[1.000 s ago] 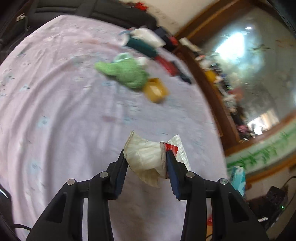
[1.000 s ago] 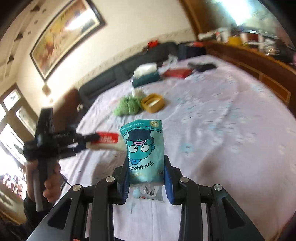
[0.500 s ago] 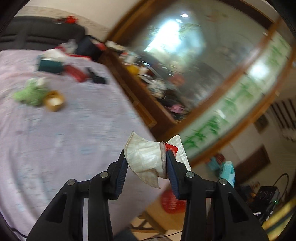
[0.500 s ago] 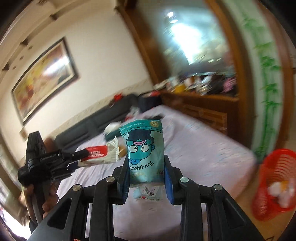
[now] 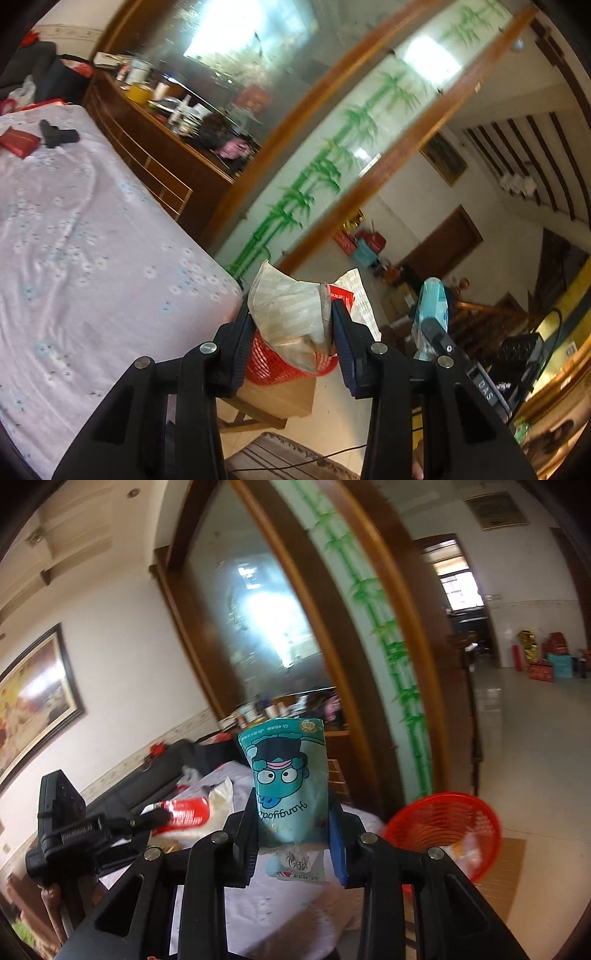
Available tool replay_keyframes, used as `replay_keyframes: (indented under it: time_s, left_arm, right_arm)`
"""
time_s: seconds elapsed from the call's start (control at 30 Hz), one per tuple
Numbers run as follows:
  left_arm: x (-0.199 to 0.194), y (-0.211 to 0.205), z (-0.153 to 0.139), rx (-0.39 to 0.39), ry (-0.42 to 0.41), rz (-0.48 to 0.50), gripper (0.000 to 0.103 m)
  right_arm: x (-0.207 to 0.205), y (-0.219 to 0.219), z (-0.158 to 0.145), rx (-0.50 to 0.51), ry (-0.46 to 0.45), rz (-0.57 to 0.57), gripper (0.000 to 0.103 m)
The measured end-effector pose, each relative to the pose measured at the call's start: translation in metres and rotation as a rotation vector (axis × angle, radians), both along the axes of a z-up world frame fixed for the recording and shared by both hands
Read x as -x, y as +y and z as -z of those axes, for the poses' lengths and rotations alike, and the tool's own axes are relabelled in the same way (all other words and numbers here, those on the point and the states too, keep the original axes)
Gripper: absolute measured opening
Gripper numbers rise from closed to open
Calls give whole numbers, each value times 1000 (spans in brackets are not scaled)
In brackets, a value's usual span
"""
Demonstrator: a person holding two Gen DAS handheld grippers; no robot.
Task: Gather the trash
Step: 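Carry the pouch and tissue pack toward the red wastebasket, then open both grippers over the red wastebasket, dropping pouch and tissue pack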
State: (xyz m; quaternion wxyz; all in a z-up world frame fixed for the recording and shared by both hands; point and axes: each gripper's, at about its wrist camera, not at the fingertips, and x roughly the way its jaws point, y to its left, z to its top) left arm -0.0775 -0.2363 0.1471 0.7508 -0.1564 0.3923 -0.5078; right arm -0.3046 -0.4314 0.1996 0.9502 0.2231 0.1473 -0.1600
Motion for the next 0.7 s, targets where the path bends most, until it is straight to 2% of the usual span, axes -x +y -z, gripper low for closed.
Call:
replay_keyframes:
  time_s: [0.27,0.7]
  left_arm:
    - [10,-39,13,-38,18,70,39]
    - [17,-88,30,-100,25,115,39]
  right_arm:
    - [18,-30,10,-37,7,83,34]
    - [20,-71,35,-89,35,112,35]
